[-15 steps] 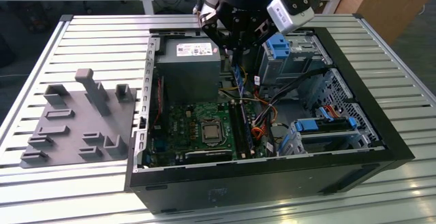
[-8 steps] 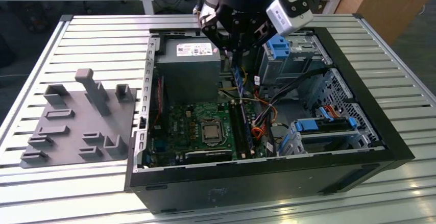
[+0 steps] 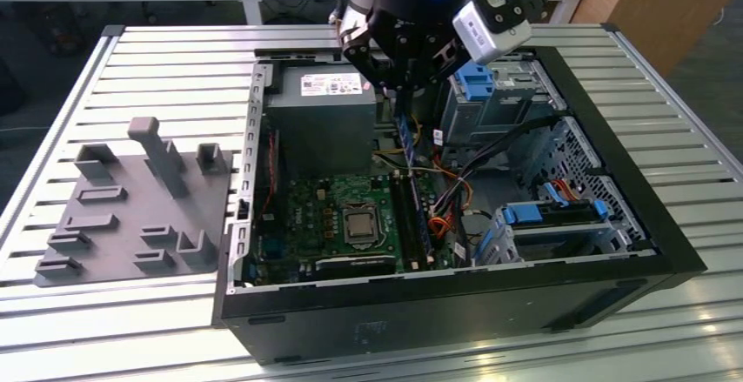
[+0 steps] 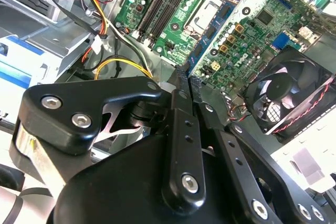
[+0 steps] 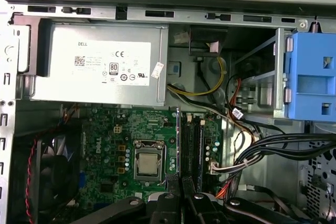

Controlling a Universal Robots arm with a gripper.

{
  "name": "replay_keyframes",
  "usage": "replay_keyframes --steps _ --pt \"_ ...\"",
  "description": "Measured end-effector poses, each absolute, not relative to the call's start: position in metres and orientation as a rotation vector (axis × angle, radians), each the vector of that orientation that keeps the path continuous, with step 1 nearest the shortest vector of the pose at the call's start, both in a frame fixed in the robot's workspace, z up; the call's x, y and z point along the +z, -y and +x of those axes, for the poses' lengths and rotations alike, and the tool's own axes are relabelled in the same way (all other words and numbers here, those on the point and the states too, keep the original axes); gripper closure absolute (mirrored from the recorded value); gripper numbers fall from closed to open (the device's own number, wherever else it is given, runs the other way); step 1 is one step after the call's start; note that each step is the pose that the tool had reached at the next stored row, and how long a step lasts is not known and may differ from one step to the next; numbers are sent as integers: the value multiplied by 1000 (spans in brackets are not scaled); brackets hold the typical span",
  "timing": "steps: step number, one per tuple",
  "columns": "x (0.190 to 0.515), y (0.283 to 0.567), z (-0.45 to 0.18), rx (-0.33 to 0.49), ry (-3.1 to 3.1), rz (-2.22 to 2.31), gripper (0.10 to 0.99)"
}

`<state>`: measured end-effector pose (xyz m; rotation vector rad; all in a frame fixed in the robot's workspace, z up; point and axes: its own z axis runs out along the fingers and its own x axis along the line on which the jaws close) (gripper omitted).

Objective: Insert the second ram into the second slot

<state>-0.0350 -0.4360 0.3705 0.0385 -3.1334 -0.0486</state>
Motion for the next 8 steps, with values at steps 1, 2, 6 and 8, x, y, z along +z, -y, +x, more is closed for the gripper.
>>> replay_keyframes --steps 1,2,6,8 --pt "370 436 -35 -49 3133 38 953" --pt "370 436 -35 -49 3133 37 953" --pt "369 436 -35 -49 3134 33 953" --pt "369 436 -35 -49 3134 32 953"
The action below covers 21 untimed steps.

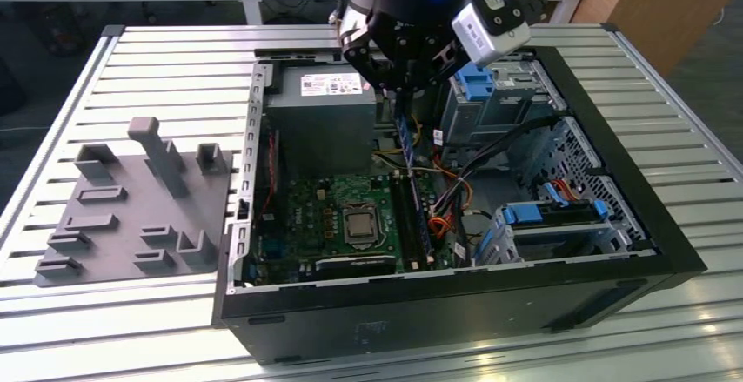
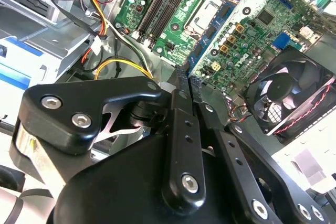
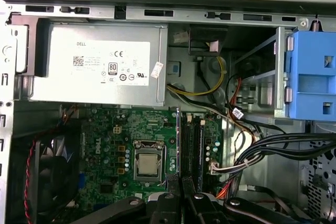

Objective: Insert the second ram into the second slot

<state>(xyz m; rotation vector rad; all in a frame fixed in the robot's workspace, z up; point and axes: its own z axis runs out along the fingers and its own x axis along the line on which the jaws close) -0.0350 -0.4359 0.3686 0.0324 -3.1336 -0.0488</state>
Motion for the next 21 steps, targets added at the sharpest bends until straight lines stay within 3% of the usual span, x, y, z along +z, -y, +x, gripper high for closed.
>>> replay_keyframes --steps 21 --pt "366 437 -34 -47 3134 32 953"
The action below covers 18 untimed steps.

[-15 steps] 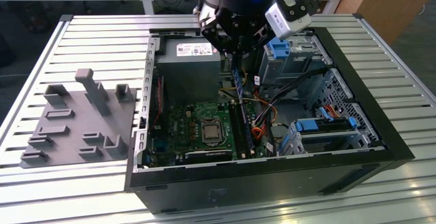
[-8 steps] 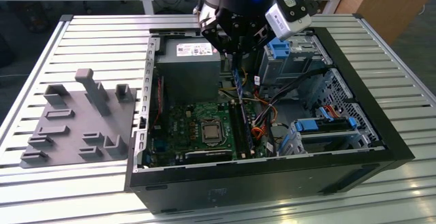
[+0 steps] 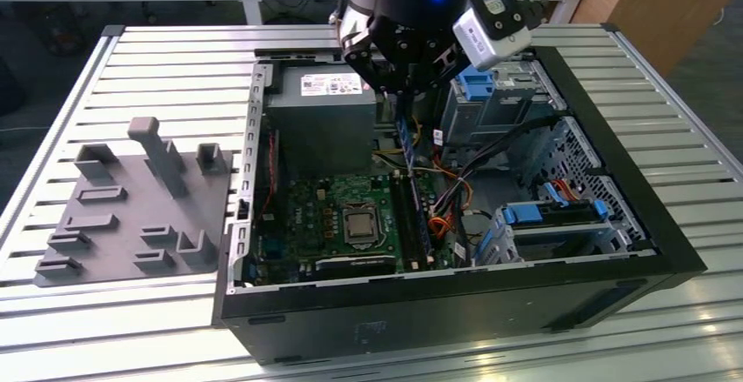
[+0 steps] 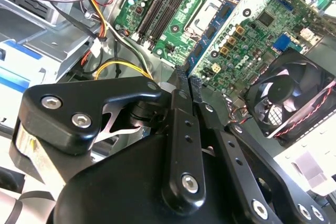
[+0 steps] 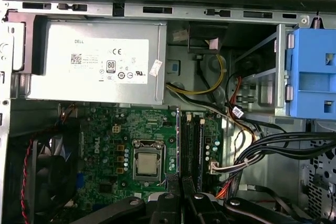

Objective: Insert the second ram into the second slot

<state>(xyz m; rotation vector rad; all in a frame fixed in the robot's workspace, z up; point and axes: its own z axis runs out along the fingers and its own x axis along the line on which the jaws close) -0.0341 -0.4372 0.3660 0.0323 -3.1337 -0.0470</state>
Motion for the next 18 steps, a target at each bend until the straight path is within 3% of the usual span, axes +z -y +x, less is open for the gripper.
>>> replay_keyframes --steps 18 --pt "358 440 -34 -47 3135 32 953"
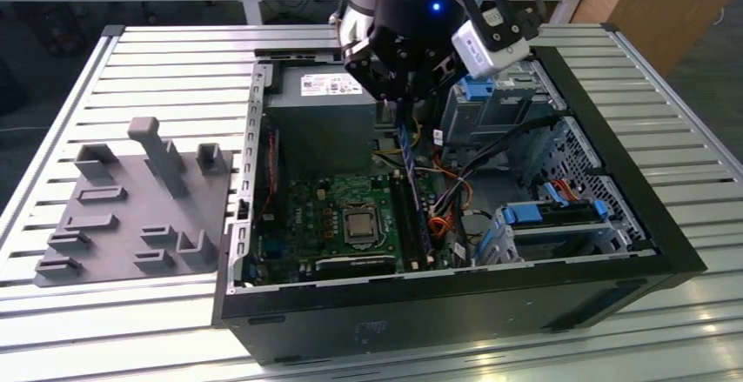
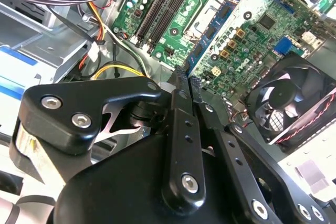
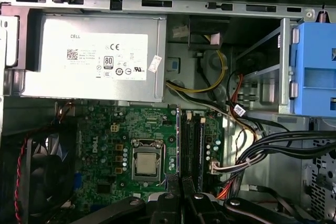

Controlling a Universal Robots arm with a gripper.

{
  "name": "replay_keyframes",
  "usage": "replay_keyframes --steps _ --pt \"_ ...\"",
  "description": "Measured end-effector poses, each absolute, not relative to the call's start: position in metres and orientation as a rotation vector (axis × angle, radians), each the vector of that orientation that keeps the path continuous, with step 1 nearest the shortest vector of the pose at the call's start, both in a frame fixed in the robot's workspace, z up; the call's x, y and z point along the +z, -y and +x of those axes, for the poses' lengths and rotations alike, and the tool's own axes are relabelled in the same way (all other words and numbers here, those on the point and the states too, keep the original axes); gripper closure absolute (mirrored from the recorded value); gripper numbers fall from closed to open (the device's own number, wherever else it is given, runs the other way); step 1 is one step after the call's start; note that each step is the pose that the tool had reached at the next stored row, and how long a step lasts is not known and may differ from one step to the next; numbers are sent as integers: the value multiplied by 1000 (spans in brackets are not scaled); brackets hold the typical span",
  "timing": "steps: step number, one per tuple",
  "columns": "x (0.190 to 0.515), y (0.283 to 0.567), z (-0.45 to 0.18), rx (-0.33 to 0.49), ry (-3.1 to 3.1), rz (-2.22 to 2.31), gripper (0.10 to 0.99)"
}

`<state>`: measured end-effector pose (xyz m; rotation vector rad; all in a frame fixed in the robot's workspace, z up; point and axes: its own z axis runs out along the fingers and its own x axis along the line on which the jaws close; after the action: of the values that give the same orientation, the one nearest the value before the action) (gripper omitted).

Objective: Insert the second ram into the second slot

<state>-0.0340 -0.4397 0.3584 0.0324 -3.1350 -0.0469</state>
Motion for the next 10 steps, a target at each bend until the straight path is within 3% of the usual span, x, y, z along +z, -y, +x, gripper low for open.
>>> replay_keyframes --steps 10 --pt "355 440 -34 -47 3135 32 953"
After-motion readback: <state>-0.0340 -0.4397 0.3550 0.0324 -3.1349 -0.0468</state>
